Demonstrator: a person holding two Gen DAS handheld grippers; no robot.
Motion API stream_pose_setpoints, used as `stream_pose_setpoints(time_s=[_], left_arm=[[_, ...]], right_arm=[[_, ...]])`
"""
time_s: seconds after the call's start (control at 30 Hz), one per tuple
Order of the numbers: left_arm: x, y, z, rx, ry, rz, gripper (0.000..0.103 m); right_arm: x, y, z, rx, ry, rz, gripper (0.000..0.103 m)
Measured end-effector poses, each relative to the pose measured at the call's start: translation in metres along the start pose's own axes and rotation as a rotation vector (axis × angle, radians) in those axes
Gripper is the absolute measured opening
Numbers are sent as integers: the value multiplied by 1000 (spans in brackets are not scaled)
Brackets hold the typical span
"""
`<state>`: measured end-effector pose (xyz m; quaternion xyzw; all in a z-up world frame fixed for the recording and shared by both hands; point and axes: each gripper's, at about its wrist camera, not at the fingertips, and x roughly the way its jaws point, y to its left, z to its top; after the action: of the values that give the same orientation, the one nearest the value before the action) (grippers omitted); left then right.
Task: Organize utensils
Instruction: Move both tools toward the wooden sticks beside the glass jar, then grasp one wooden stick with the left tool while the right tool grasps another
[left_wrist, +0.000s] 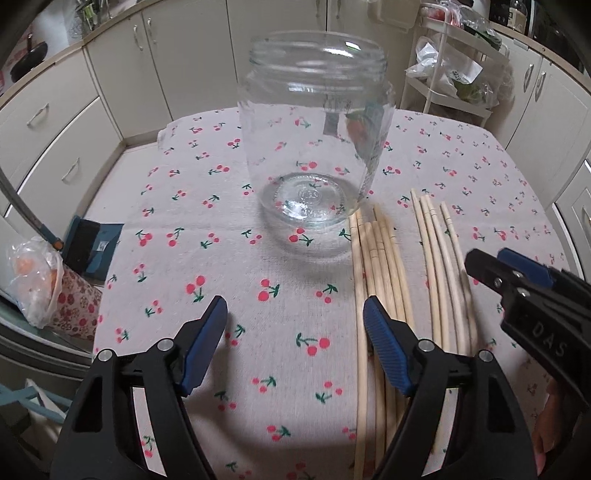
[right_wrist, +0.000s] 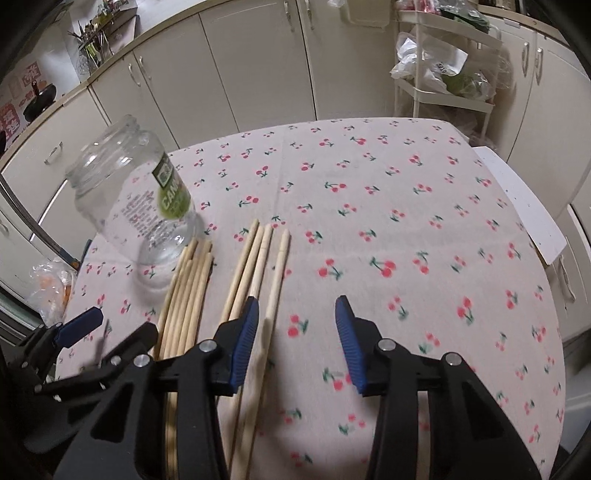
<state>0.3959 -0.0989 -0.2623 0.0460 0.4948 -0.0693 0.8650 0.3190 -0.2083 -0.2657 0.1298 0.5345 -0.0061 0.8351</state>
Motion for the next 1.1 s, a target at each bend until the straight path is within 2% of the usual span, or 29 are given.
stream_pose_setpoints(time_s=[0.2,0.3,0.43,0.47,0.57,0.8,0.97,1.0,1.1], left_arm=[[5,1,1,4,-6,8,69],[4,2,2,7,-13,5,62],[-2,-6,-3,55,-29,-3,34],[-4,-10,-5,70,-29,-3,24],[-10,-15,-12,82,-14,-21,7],[-30,0,-40,15,46,-98,5],[-35,10,-45,-12,84,-134,6],[-34,11,-42,-10,73,-118,6],[-27,12,-28,-15,56,-96,9]], right_arm=[[11,7,6,-52,6,-45,42],[14,11,7,-98,-6,-59,33],[12,19,1,-173,-20,-55,13],[11,21,-1,-187,-17,-53,11],[7,18,-4,-187,0,-30,7],[-10,-11,-19,-129,74,67,6],[-12,-19,-21,-119,97,88,6],[-12,-19,-19,-122,94,79,8],[-9,-16,-12,-133,72,62,34]])
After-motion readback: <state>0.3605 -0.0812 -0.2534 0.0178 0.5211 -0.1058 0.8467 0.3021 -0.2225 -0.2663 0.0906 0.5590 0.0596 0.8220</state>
